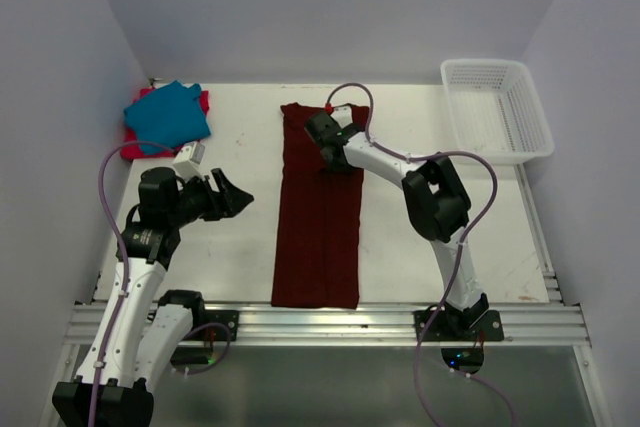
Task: Fold and stack the t-shirts
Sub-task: Rotate the tshirt 90 degrees
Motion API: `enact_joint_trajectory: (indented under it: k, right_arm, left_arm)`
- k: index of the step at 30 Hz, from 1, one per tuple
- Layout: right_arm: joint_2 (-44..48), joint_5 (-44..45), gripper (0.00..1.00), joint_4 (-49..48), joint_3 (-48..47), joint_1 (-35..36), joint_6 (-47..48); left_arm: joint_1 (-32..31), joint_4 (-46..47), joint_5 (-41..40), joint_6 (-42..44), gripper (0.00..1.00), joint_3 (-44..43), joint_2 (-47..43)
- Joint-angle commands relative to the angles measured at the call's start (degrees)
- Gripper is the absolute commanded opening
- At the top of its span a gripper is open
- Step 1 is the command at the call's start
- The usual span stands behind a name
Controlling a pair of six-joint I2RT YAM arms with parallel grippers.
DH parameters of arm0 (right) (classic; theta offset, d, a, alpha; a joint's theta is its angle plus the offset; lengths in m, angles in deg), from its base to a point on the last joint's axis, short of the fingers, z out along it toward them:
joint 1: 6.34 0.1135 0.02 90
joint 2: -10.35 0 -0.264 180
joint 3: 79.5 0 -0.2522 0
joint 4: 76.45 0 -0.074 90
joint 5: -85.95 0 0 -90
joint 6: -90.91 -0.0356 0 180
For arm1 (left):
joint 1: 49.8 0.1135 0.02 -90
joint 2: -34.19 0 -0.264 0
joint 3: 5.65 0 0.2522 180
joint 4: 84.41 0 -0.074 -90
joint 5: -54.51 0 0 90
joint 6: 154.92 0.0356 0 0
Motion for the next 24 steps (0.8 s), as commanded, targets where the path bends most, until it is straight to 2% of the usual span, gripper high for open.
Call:
enact_joint_trajectory:
  k: [1,7,9,11,12,13,15,18,20,21,24]
  right_arm:
    - [5.1,4.5,0.48,0.2,0.2,1.8,-1.8]
    - [5.9,5.7,0.49,0.2,-0.1,1.9,-2.0]
    - [6.6,5.5,0.45,-0.2,0.4,1.8,-2.1]
    - [7.6,4.8,0.34,-1.1,1.8,1.9,-2.3]
    - [8.4,4.6,0.16,-1.5,2.6,1.9,-2.5]
    - [10.1,3.7,0.08,-2.9,5.0,2.0,-2.5]
    - [12.6,3.9,0.0,-5.1,7.9,2.1,-1.8]
    - [15.2,3.1,0.0,-12.7,12.7,0.5,2.3]
    - [10.8,-2.8,0.0,-11.3,7.6,-2.1,3.0]
    - [8.6,-3.7,0.0,-8.8,2.3,-3.8,3.7]
    - [2.1,-7.7,0.0,-7.8,-3.7,-5.8,5.9]
  left_arm:
    - [-0.2,1.8,1.2,0.0,0.68,0.1,0.0]
    - [-0.2,1.9,1.2,0.0,0.68,0.4,0.0]
    - [-0.2,2.1,1.4,0.0,0.68,0.5,0.1]
    - [-0.2,2.5,1.3,0.0,0.67,0.9,0.4]
    - [-0.2,2.7,1.3,0.1,0.66,1.2,0.6]
    - [-0.2,3.4,1.3,0.1,0.65,1.4,0.6]
    - [-0.2,4.2,1.7,0.1,0.62,2.6,1.3]
    - [-0.1,6.1,3.0,-0.4,0.59,3.6,2.6]
    - [-0.2,6.5,3.3,-0.5,0.58,3.7,2.8]
    - [-0.2,6.5,3.2,-0.5,0.58,3.6,2.8]
    - [-0.2,6.3,2.9,-0.6,0.57,3.6,2.3]
